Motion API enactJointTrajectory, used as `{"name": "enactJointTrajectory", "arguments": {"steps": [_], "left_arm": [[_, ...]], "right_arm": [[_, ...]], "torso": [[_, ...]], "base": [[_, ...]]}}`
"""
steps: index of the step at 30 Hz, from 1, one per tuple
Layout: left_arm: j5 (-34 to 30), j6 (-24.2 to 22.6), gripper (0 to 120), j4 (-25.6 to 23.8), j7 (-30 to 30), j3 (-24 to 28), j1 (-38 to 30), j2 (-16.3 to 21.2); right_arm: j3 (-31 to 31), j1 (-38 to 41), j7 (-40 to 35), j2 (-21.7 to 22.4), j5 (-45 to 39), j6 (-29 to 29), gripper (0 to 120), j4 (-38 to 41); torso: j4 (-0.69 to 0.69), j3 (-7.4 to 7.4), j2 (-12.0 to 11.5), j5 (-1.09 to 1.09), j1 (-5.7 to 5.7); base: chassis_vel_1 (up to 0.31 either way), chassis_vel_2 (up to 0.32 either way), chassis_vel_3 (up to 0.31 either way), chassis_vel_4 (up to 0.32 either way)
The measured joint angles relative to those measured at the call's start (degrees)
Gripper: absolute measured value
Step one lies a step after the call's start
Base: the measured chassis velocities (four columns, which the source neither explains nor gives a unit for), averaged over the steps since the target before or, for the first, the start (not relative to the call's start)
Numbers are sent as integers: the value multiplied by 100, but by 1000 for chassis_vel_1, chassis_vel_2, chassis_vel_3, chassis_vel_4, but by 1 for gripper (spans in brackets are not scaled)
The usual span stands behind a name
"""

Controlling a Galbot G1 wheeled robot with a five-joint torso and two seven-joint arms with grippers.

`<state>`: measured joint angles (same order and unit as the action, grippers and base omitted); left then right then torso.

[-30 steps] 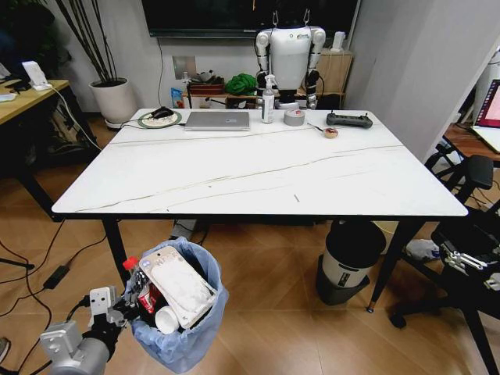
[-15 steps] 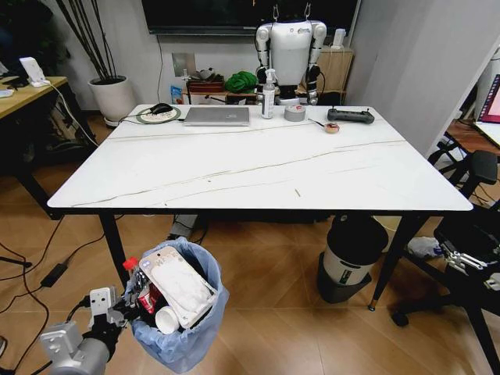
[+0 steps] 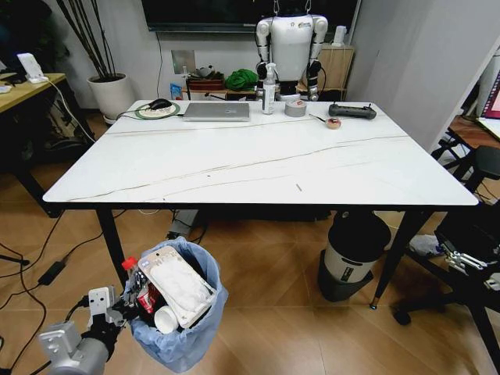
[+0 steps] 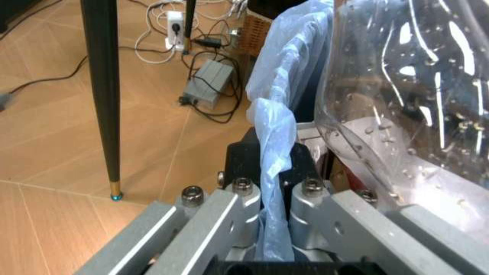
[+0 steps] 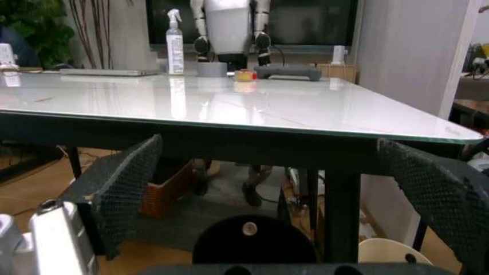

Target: Pick up the trash bin and place the trash from the table into it.

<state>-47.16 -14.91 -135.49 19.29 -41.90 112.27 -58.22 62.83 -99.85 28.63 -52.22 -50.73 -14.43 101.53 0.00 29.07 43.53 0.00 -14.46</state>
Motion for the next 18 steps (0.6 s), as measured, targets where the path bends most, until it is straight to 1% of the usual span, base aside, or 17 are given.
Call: {"name": "enactJointTrajectory", "arguments": {"steps": [5, 7, 13, 18], "left_arm": [[-7, 0, 0, 2, 4, 3, 10, -5], [-10, 0, 0, 4, 4, 3, 11, -5], [-37, -7, 0, 8, 15, 3, 8, -8], [-45, -17, 0, 8, 21, 3, 2, -9]], "right_arm": [[0, 0, 0, 0, 0, 0, 100, 0], [0, 0, 0, 0, 0, 0, 100, 0], [0, 0, 0, 0, 0, 0, 100, 0], [0, 0, 0, 0, 0, 0, 100, 0]], "torso": [[0, -97, -166, 0, 68], [0, -110, -187, 0, 76], [0, -208, -361, 0, 152], [0, -256, -440, 0, 184]], "base": [[0, 0, 0, 0], [0, 0, 0, 0], [0, 0, 0, 0], [0, 0, 0, 0]]}}
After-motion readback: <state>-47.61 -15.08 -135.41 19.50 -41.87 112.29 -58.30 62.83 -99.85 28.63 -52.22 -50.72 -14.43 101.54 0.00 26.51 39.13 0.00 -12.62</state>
